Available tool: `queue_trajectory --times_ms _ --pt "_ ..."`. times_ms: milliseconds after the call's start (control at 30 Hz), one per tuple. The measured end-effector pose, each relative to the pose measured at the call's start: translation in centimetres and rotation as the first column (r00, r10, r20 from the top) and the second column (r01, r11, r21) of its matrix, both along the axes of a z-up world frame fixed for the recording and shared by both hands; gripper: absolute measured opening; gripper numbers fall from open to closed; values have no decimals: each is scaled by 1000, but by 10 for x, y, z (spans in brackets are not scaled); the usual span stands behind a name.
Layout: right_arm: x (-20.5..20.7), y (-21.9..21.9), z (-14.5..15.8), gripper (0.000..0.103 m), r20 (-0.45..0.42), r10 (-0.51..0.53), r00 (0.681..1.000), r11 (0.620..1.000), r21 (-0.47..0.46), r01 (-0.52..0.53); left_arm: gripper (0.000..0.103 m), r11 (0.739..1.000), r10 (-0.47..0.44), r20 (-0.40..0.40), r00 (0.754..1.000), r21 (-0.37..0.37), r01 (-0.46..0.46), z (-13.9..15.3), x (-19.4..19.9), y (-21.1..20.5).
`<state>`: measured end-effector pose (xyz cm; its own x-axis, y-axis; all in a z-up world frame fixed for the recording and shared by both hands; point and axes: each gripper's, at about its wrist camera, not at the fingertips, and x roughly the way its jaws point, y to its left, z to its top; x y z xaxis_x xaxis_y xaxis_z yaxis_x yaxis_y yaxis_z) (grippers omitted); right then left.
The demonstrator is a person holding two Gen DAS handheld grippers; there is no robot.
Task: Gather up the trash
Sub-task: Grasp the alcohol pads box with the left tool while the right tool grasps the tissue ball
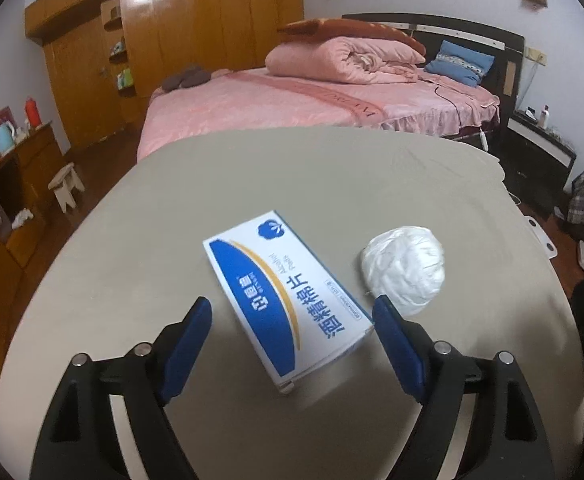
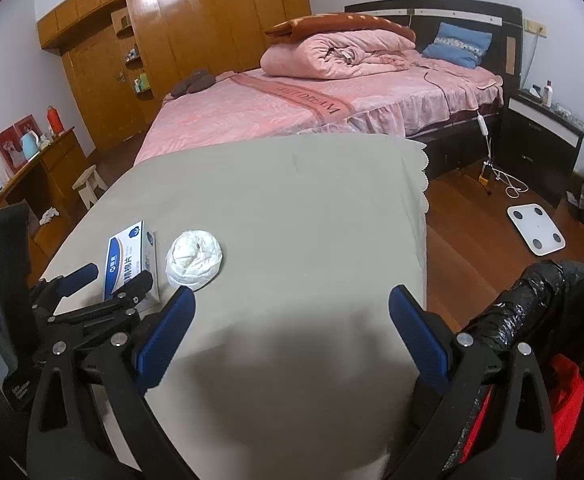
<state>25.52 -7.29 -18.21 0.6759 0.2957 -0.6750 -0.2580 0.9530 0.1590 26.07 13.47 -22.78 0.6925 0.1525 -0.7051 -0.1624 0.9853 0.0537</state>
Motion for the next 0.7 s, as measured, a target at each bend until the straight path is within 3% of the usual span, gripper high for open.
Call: queue_trajectory --times_ms 233,333,567,700 --pt "2 8 -3 95 -1 14 1000 1000 6 -14 81 997 74 -9 997 13 -74 -1 -21 36" --pt "3 13 -5 95 -7 21 1000 1000 8 -21 81 998 67 -5 998 -20 -67 -1 -21 44" --pt "4 19 -5 95 -6 25 1000 1000 1 -25 81 999 43 -16 999 -15 -43 -3 2 43" --pt "6 21 -6 95 -7 20 1000 1000 0 -20 65 999 32 -63 997 -37 -35 -10 12 45"
